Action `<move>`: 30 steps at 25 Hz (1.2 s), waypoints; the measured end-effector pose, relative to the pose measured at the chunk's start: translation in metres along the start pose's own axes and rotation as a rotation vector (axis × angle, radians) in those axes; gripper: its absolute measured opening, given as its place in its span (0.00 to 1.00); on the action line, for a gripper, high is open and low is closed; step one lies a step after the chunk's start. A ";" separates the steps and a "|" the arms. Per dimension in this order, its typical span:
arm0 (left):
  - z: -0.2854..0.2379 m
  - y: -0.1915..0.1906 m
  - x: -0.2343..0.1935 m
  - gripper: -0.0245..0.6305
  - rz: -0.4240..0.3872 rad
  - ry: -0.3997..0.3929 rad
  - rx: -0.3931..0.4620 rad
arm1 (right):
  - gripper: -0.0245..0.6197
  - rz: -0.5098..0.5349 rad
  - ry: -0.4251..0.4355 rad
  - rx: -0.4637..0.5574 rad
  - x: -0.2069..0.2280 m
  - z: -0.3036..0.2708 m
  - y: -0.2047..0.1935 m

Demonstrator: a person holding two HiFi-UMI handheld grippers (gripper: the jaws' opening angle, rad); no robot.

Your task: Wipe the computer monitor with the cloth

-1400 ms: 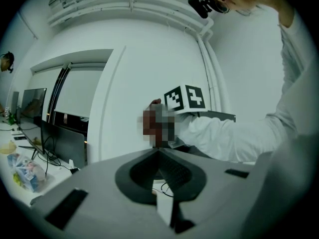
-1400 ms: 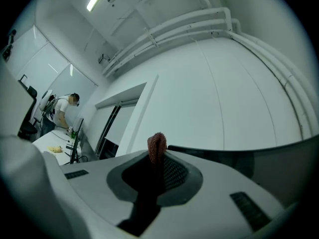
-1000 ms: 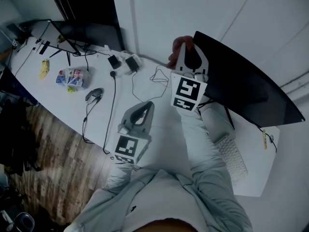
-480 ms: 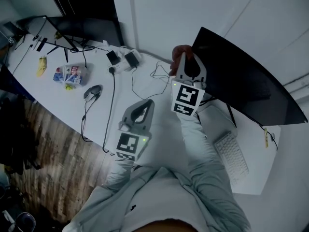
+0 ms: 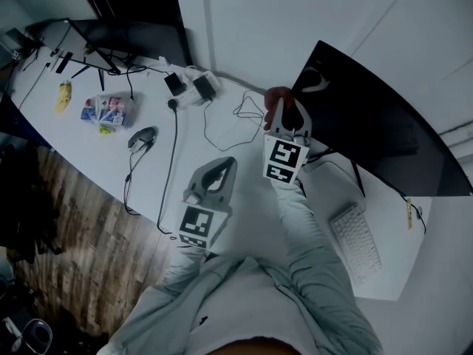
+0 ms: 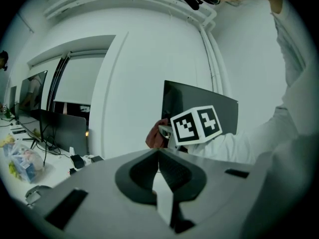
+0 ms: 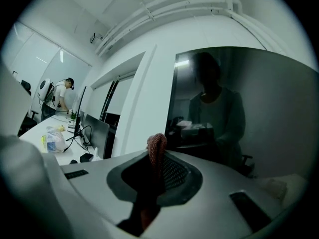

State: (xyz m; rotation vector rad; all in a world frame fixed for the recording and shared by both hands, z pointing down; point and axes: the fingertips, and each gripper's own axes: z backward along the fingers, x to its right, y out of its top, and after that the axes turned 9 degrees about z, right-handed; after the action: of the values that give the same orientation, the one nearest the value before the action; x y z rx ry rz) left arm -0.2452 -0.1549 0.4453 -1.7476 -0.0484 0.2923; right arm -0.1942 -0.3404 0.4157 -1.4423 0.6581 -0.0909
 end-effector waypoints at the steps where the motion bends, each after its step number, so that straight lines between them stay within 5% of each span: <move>1: 0.000 0.000 -0.001 0.07 0.000 0.000 -0.001 | 0.10 -0.002 0.003 -0.015 -0.002 -0.001 -0.006; 14: -0.006 -0.014 -0.002 0.07 0.022 -0.016 -0.033 | 0.10 -0.076 0.066 -0.312 -0.035 -0.003 -0.127; 24: -0.014 -0.024 -0.004 0.07 0.029 -0.017 -0.062 | 0.10 -0.059 0.124 -0.399 -0.058 -0.014 -0.162; 30: -0.019 -0.025 -0.003 0.07 0.025 -0.028 -0.075 | 0.10 -0.176 0.074 -0.432 -0.041 -0.010 -0.178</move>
State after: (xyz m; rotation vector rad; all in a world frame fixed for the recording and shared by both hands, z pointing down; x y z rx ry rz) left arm -0.2410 -0.1689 0.4738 -1.8200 -0.0578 0.3370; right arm -0.1750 -0.3595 0.5970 -1.9204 0.6339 -0.1466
